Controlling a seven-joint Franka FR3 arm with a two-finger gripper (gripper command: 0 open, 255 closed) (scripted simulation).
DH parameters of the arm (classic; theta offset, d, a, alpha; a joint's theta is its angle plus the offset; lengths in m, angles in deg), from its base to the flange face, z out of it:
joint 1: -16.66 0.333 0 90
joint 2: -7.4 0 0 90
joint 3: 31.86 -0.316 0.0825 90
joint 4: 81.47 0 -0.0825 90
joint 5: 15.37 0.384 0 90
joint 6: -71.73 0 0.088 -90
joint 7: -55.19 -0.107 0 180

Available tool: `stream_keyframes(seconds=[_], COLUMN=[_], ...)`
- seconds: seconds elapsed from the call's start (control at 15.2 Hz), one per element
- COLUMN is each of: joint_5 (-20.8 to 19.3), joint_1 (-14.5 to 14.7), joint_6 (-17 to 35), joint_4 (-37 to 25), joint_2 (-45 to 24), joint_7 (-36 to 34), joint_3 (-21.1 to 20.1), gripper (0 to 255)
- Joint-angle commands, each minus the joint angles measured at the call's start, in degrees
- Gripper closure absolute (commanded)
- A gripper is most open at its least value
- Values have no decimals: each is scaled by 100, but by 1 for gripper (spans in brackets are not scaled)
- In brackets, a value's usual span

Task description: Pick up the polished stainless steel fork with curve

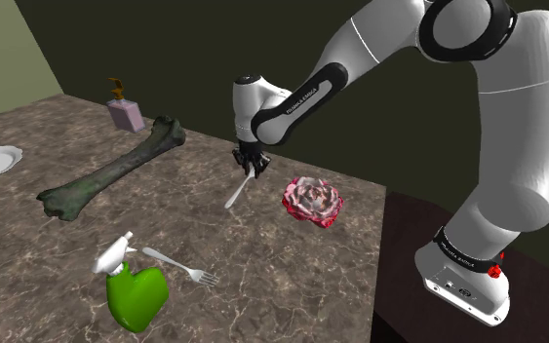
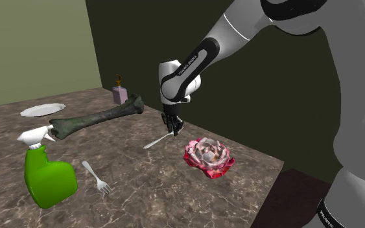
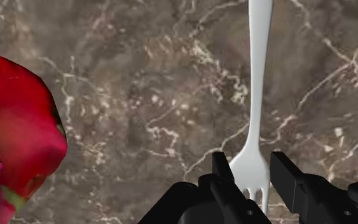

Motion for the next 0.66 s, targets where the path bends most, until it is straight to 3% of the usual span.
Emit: stream_keyframes(seconds=[0.0,0.59], joint_5=[60,285], joint_1=[-29,-129], joint_6=[-101,-484], joint_4=[-3,-50], joint_2=[102,466], joint_7=[43,206], joint_3=[-44,-188], gripper=[255,255])
